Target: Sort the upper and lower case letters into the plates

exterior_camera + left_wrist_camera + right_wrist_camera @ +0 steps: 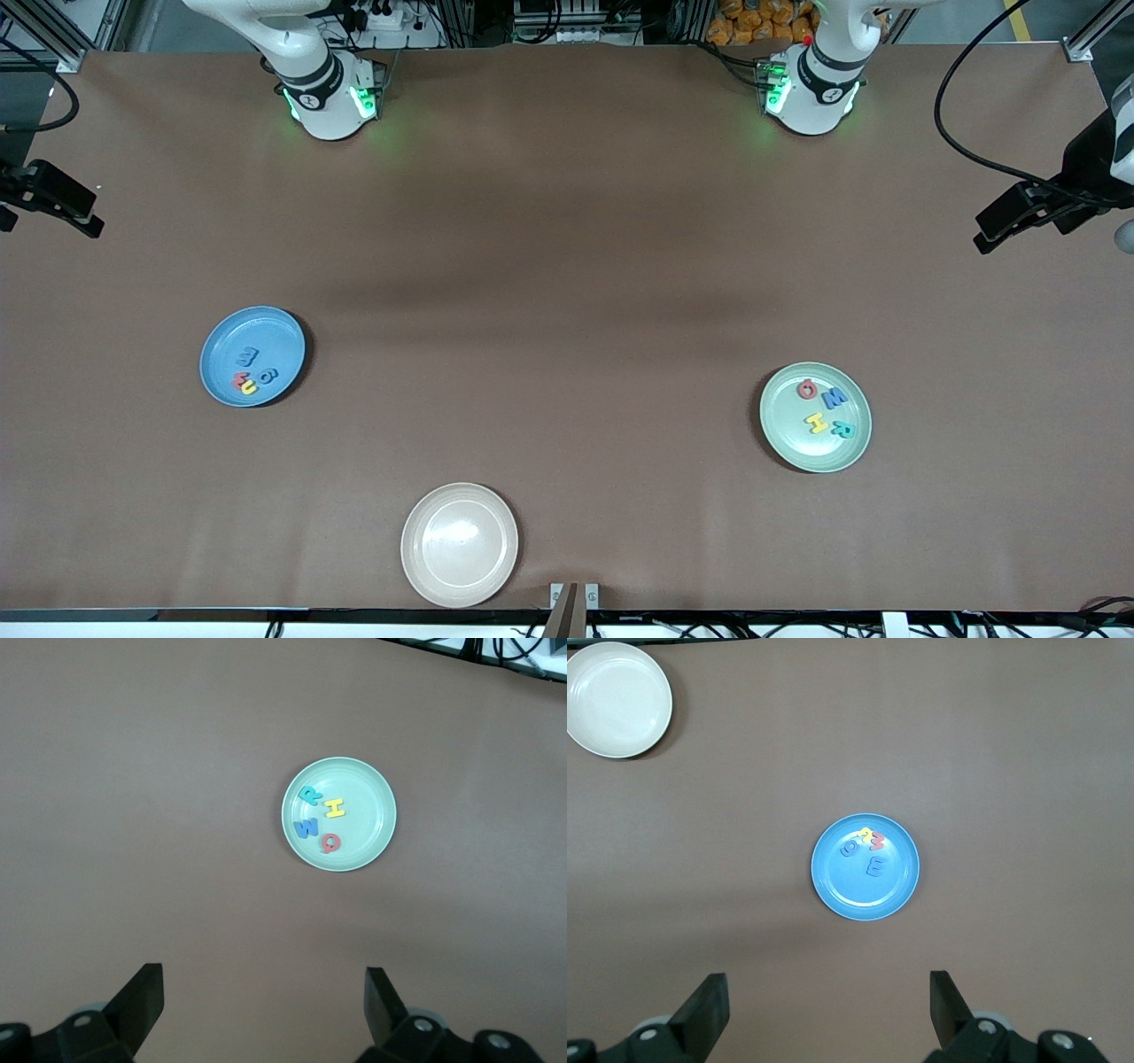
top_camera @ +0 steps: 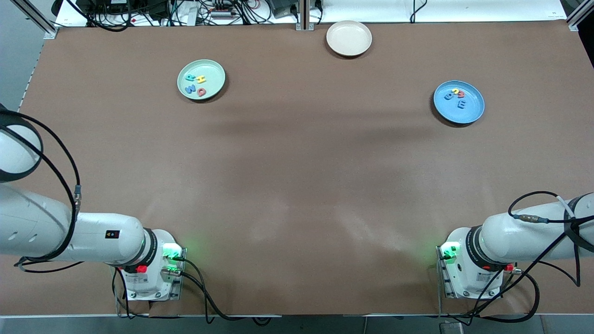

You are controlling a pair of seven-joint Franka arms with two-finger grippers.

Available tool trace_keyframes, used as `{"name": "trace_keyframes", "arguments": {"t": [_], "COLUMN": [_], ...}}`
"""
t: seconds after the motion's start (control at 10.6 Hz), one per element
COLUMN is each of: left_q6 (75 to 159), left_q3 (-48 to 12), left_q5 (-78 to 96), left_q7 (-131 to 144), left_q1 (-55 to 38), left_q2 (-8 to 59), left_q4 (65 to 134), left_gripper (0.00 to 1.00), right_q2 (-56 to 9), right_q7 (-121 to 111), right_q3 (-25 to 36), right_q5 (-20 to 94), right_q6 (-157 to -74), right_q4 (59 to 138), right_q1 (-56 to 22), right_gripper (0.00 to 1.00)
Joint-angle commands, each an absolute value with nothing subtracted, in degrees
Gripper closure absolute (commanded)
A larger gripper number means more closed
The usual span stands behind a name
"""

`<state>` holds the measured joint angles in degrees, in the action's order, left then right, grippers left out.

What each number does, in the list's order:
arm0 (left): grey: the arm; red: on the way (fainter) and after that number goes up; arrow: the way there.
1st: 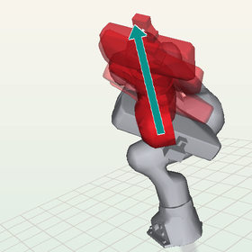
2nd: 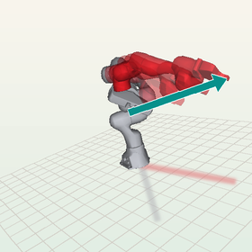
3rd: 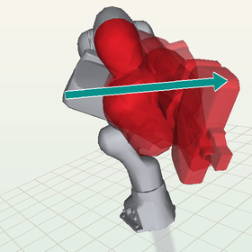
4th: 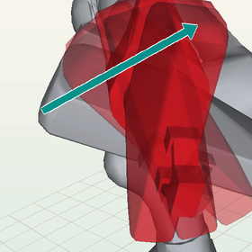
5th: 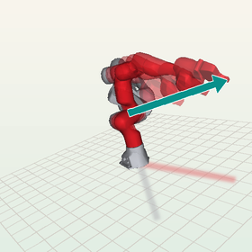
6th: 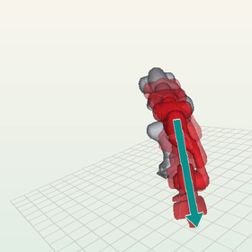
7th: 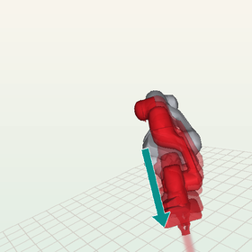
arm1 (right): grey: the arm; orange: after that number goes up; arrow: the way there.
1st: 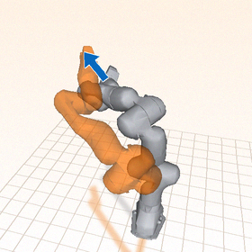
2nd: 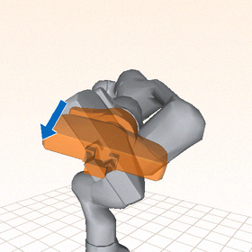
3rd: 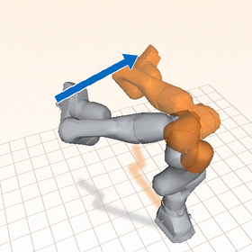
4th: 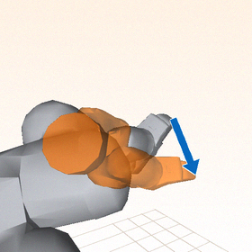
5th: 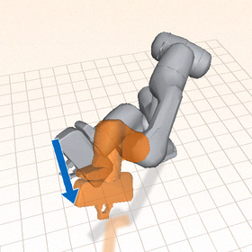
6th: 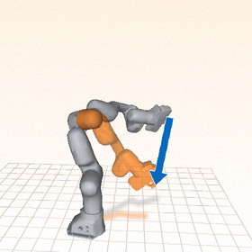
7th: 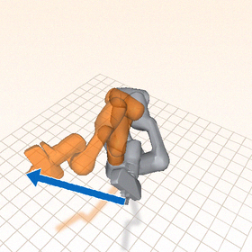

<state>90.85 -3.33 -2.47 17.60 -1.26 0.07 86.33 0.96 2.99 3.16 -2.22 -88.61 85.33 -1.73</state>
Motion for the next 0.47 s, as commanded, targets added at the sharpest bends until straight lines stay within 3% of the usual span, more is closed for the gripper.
{"name": "trace_keyframes", "arguments": {"t": [0.0, 0.38], "left_q6": [89.3, 89.0], "left_q3": [-4.1, -4.3], "left_q5": [-1.1, -0.9], "left_q7": [13.9, 12.7], "left_q1": [0.4, 0.1], "left_q2": [-2.2, -1.9], "left_q4": [87.6, 87.2], "left_gripper": [0.00, 0.00], "right_q2": [0.7, 0.9], "right_q7": [2.8, 2.3], "right_q3": [2.7, 2.7], "right_q5": [-2.3, -2.3], "right_q6": [-88.1, -87.9], "right_q4": [84.3, 84.3], "right_q1": [-1.1, -1.1], "right_gripper": [0.00, 0.00]}}
